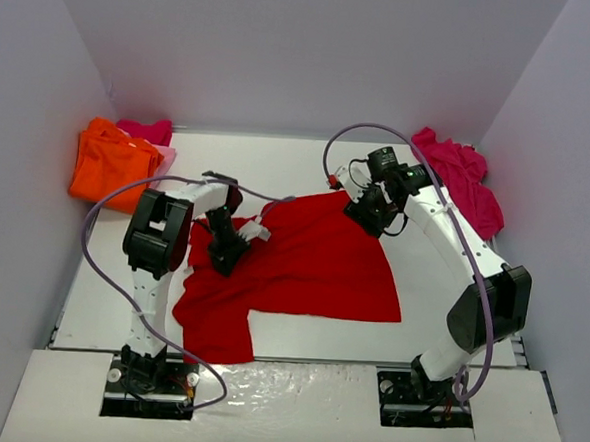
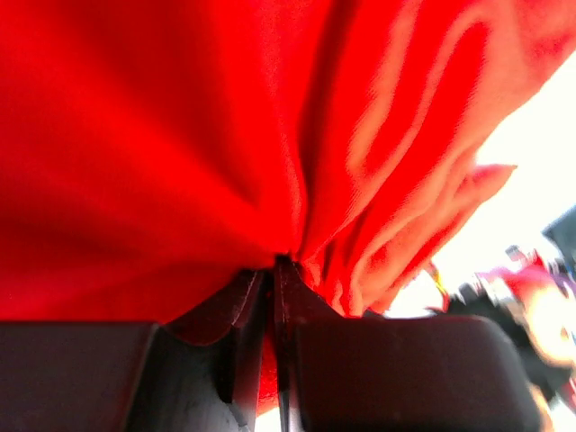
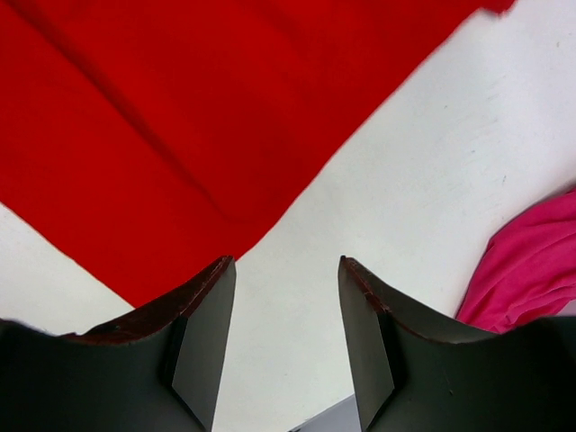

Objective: Fold and stack the t-shirts
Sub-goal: Flatten out the tshirt

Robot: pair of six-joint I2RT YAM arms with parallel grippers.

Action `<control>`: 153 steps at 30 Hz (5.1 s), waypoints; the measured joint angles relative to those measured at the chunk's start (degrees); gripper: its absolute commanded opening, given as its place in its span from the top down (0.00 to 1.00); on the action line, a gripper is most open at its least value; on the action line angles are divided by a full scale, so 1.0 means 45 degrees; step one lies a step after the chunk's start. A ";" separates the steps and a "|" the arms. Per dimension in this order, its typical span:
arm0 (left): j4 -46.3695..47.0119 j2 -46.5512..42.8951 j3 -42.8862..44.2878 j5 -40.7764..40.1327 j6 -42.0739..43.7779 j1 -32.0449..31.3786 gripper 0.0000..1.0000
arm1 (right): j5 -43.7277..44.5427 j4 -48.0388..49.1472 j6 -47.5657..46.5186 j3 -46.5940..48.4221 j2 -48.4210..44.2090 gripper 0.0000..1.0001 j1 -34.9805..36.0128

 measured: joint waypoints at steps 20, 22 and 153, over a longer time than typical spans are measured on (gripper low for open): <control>0.1082 -0.2521 0.5725 -0.0567 -0.1498 0.2026 0.82 | -0.0570 0.0727 -0.0061 0.0854 0.3085 0.57 -0.0240; 0.1000 -0.1959 0.5363 -0.0767 -0.1500 0.2118 0.82 | -0.0711 0.0737 -0.0059 0.1036 0.3160 0.58 -0.0240; -0.0238 0.1777 0.6925 -0.0357 0.0125 -0.0258 0.58 | 0.2172 0.1356 0.3130 0.4635 0.5479 0.59 -0.2008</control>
